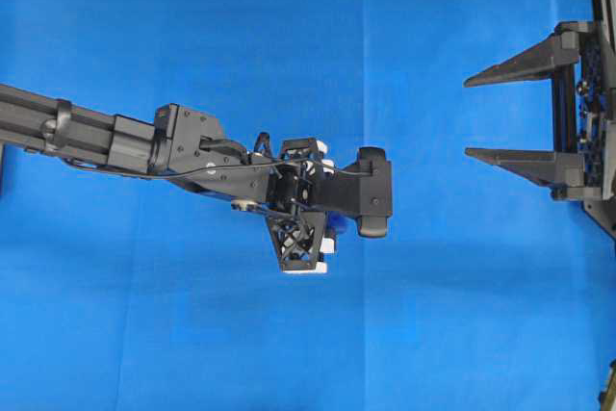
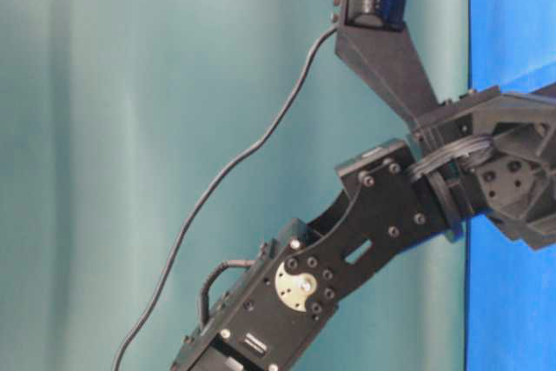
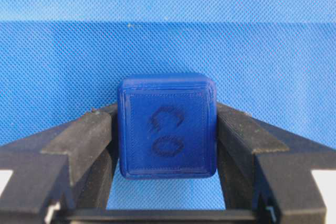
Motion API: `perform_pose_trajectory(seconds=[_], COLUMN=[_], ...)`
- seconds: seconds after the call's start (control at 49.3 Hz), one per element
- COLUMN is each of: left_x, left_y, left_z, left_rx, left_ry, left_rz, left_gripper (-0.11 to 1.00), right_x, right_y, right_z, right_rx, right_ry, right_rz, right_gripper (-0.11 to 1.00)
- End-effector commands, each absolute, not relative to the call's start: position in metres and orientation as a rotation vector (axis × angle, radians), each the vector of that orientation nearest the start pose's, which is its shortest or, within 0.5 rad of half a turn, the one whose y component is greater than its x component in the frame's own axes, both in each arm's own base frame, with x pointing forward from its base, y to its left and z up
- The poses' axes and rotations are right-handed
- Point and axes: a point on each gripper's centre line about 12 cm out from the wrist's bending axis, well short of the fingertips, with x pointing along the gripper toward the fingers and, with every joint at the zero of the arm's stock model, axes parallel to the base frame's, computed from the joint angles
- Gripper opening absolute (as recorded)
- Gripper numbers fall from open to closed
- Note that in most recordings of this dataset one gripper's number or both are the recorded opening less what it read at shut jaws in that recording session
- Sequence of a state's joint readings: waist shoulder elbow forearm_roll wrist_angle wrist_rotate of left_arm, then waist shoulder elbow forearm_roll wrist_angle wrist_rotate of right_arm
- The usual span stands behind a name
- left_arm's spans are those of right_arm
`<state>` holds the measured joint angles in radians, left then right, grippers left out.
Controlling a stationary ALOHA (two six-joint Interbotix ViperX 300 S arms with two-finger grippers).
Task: Handover the blue block to the right arm after grasping it with the left arm, then place it in the designated position.
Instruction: 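Close the left gripper fingers around the blue cube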
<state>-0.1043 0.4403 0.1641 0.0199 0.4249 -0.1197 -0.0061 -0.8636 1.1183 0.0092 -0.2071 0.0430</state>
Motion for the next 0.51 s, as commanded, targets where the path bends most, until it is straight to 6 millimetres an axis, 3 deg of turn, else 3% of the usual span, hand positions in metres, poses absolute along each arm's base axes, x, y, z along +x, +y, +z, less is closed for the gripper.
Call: perform_pose_trajectory(seconds=[0.0, 0.304, 0.487], left_x=[0.493, 0.492, 0.490], left_y=[-0.050, -0.053, -0.052], left_z=[0.117, 0.125, 0.146], left_rx=[-0.036, -0.031, -0.034], left_ry=[0.990, 0.994, 0.968], left_rz=[-0.037, -0.043, -0.043], left_gripper=[0.46, 0.46, 0.46], right_x=[0.222, 0.223, 0.223], right_y=[-0.002, -0.002, -0.002], right_z=[0.297, 0.297, 0.298], right_rx=[0.055, 0.057, 0.055], right_ry=[0.018, 0.018, 0.017], right_rz=[-0.009, -0.011, -0.009], right_gripper=[0.97, 0.97, 0.97])
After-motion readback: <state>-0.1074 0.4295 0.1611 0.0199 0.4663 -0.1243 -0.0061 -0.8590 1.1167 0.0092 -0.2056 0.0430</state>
